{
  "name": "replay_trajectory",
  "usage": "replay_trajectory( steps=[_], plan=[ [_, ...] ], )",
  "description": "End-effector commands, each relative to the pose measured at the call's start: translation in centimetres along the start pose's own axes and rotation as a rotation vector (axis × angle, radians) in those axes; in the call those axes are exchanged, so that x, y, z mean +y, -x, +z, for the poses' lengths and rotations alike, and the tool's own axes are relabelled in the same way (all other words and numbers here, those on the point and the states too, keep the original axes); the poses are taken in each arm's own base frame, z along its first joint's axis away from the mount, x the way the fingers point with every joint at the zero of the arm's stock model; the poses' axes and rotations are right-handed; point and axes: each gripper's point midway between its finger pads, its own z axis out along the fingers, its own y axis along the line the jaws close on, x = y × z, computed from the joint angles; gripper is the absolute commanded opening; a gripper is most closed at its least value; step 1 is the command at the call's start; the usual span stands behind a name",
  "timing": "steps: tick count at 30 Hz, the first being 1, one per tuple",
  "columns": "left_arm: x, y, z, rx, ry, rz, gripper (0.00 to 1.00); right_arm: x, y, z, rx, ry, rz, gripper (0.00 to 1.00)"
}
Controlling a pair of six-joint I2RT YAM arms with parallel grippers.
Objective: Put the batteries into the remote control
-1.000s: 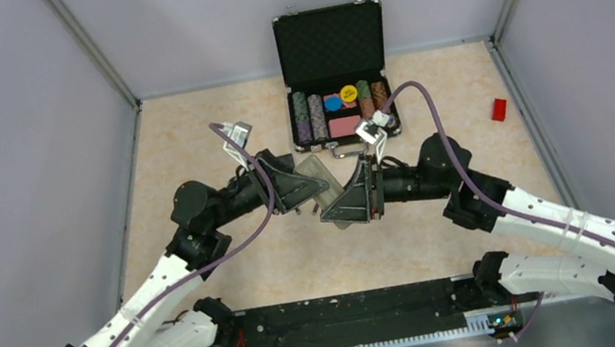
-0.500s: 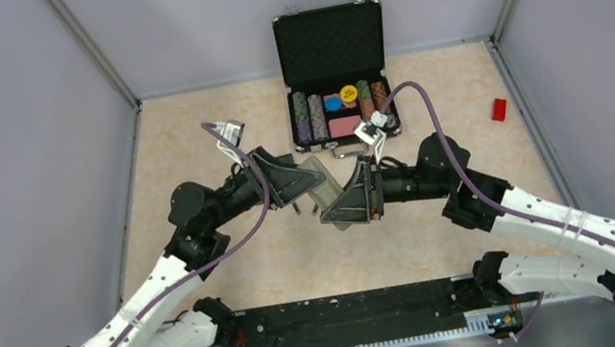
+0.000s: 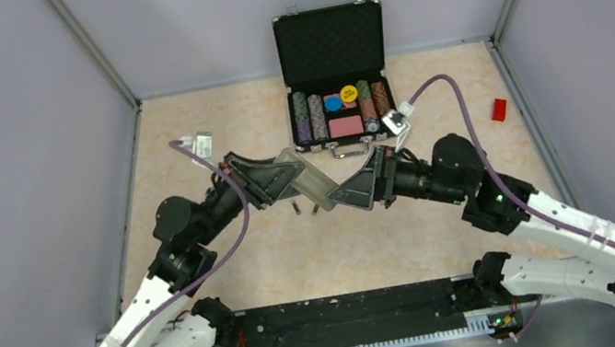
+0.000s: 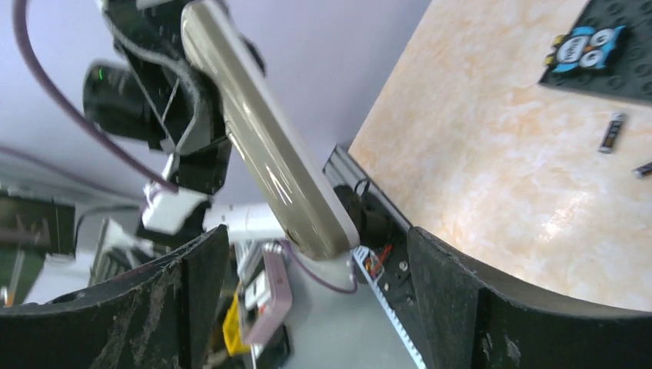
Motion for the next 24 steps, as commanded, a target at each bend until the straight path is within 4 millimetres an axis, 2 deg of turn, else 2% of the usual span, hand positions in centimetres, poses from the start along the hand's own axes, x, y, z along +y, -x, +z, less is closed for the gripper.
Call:
replay_trajectory(
  steps=[1, 4, 8, 10, 18, 24],
  plan=[
    [-0.3, 4.0, -1.6, -0.227, 0.040, 0.123, 0.00, -0.2, 4.2, -2.2, -0.221, -0.117, 0.134, 0.83],
    [0.4, 4.6, -1.9, -0.268, 0.069, 0.131, 0.00, 0.2, 4.6, -2.1, -0.242, -0.095, 0.199, 0.77],
    [1.6, 5.0, -1.9, -0.300, 0.129, 0.122, 0.00, 1.1, 5.3, -1.5, -0.253, -0.074, 0.231, 0.52],
    [2.1, 5.1, -1.9, -0.309, 0.149, 0.113, 0.00, 1.5, 5.6, -1.2, -0.258, -0.059, 0.239, 0.45],
    [3.0, 4.6, -1.6, -0.287, 0.176, 0.095, 0.00, 3.2, 5.8, 0.7, -0.231, 0.011, 0.247, 0.41],
    [3.8, 3.8, -1.3, -0.263, 0.188, 0.079, 0.00, 2.2, 5.3, 1.7, -0.212, -0.013, 0.260, 0.34]
  ],
)
